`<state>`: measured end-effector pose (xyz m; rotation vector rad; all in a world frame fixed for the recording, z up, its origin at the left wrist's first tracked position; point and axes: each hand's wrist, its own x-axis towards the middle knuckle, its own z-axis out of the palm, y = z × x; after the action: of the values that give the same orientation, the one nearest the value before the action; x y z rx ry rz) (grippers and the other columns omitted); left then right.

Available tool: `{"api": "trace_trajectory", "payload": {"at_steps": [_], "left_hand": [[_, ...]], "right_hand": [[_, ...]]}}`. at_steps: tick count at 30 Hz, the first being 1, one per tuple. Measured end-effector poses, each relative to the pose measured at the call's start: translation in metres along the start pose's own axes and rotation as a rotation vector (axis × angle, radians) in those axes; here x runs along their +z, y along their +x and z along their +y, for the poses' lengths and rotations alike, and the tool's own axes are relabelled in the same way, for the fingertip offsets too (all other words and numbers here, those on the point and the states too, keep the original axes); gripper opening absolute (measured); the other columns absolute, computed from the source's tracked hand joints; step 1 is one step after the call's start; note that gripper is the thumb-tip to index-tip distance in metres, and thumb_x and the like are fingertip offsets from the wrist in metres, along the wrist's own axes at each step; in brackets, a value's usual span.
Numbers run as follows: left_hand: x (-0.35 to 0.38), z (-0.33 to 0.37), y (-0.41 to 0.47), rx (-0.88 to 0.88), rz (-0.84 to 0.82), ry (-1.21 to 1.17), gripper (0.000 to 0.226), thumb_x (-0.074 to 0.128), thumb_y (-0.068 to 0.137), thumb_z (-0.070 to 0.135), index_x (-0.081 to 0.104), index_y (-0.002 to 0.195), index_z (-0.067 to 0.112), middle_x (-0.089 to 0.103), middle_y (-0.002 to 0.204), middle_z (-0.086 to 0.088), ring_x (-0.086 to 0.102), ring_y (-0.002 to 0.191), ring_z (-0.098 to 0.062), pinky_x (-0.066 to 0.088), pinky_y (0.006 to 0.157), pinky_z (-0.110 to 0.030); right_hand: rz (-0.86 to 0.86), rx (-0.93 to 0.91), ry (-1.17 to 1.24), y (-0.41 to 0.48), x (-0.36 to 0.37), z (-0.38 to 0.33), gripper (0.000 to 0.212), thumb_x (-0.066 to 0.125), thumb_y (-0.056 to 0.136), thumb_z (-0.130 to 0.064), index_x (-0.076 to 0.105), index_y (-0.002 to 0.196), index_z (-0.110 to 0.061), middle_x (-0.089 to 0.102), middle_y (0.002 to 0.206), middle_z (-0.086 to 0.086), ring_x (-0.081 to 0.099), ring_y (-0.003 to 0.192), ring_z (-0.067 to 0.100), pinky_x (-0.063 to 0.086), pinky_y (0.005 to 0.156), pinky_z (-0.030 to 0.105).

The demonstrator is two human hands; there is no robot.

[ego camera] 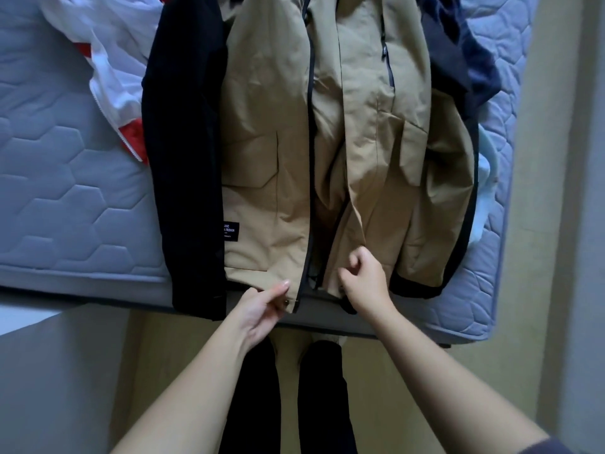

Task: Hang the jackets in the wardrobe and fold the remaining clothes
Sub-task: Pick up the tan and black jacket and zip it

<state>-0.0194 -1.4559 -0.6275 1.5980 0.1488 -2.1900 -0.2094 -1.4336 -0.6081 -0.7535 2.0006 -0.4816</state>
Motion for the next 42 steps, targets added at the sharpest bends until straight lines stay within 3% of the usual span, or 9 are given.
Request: {"api": "trace_trajectory", "payload": {"at_steps": [4,9,12,16,23,31,34,38,42], "left_hand": [[0.005,-0.002,-0.013,-0.065,-0.085,0.135,0.028,0.071,0.07,0.007,0.068,0.093,-0.008,0.071,0.092,-0.017,0.068,0.083,-0.022,0.058,0.069,-0.032],[0.018,-0.003,-0.015,0.016,-0.038,0.304,0.024,0.071,0.075,0.009,0.068,0.096,-0.003,0.073,0.084,-0.009,0.068,0.077,-0.017,0.057,0.064,-0.029],[0.027,-0.007,-0.017,0.057,-0.058,0.333,0.029,0.073,0.073,0.014,0.07,0.097,-0.001,0.073,0.091,-0.009,0.068,0.083,-0.016,0.056,0.065,-0.027],[0.038,-0.013,-0.017,0.076,-0.112,0.353,0.023,0.072,0.073,0.021,0.077,0.088,0.004,0.074,0.095,-0.009,0.069,0.084,-0.015,0.055,0.068,-0.025],[0.047,-0.015,-0.013,0.038,-0.147,0.419,0.026,0.054,0.095,0.019,0.072,0.106,0.003,0.072,0.102,-0.012,0.069,0.089,-0.017,0.053,0.069,-0.022],[0.052,-0.019,-0.012,0.117,-0.059,0.54,0.026,0.052,0.096,0.019,0.074,0.103,0.007,0.072,0.101,-0.017,0.066,0.103,-0.028,0.048,0.097,-0.034],[0.051,-0.017,-0.013,0.142,-0.072,0.586,0.026,0.052,0.097,0.019,0.074,0.103,0.008,0.073,0.1,-0.013,0.067,0.102,-0.025,0.049,0.094,-0.029],[0.049,-0.015,-0.012,0.18,-0.096,0.625,0.026,0.051,0.097,0.018,0.074,0.102,0.008,0.073,0.098,-0.013,0.067,0.101,-0.025,0.05,0.093,-0.029],[0.045,-0.013,-0.013,0.154,-0.158,0.653,0.026,0.052,0.097,0.025,0.076,0.098,0.015,0.074,0.098,-0.012,0.069,0.096,-0.021,0.052,0.085,-0.027]], "right_hand": [[0.136,0.205,0.405,-0.017,-0.002,0.019,0.022,0.051,0.086,-0.001,0.038,0.085,-0.019,0.042,0.076,0.0,0.038,0.061,0.01,0.035,0.052,0.014],[0.14,0.178,0.325,-0.011,-0.012,0.021,0.019,0.04,0.096,-0.021,0.048,0.08,-0.016,0.048,0.07,-0.001,0.046,0.064,0.013,0.038,0.061,0.028],[-0.01,0.104,0.325,-0.01,-0.014,0.02,0.03,0.05,0.096,-0.037,0.058,0.081,-0.013,0.054,0.067,-0.008,0.049,0.065,0.009,0.039,0.062,0.03],[-0.229,0.098,0.437,-0.013,-0.011,0.023,0.011,0.059,0.094,-0.023,0.068,0.092,-0.019,0.073,0.084,-0.005,0.066,0.079,0.007,0.052,0.072,0.025],[-0.302,0.274,0.492,-0.015,-0.007,0.032,0.01,0.065,0.09,-0.013,0.074,0.094,-0.015,0.073,0.097,0.012,0.066,0.088,0.02,0.052,0.08,0.037],[-0.429,0.697,0.7,-0.021,-0.001,0.032,0.021,0.044,0.102,-0.027,0.061,0.109,-0.018,0.067,0.109,0.011,0.065,0.1,0.031,0.054,0.072,0.043],[-0.33,0.669,0.876,-0.022,0.003,0.036,0.02,0.05,0.1,-0.02,0.062,0.111,-0.009,0.069,0.106,0.012,0.067,0.096,0.029,0.053,0.079,0.04],[-0.232,0.562,0.949,-0.034,0.009,0.043,0.015,0.065,0.089,-0.017,0.058,0.097,-0.006,0.056,0.063,0.007,0.058,0.066,0.02,0.055,0.075,0.032],[-0.298,0.475,0.972,-0.043,0.012,0.04,0.024,0.068,0.085,-0.008,0.062,0.109,-0.006,0.069,0.089,0.011,0.066,0.081,0.021,0.057,0.072,0.028]]}}
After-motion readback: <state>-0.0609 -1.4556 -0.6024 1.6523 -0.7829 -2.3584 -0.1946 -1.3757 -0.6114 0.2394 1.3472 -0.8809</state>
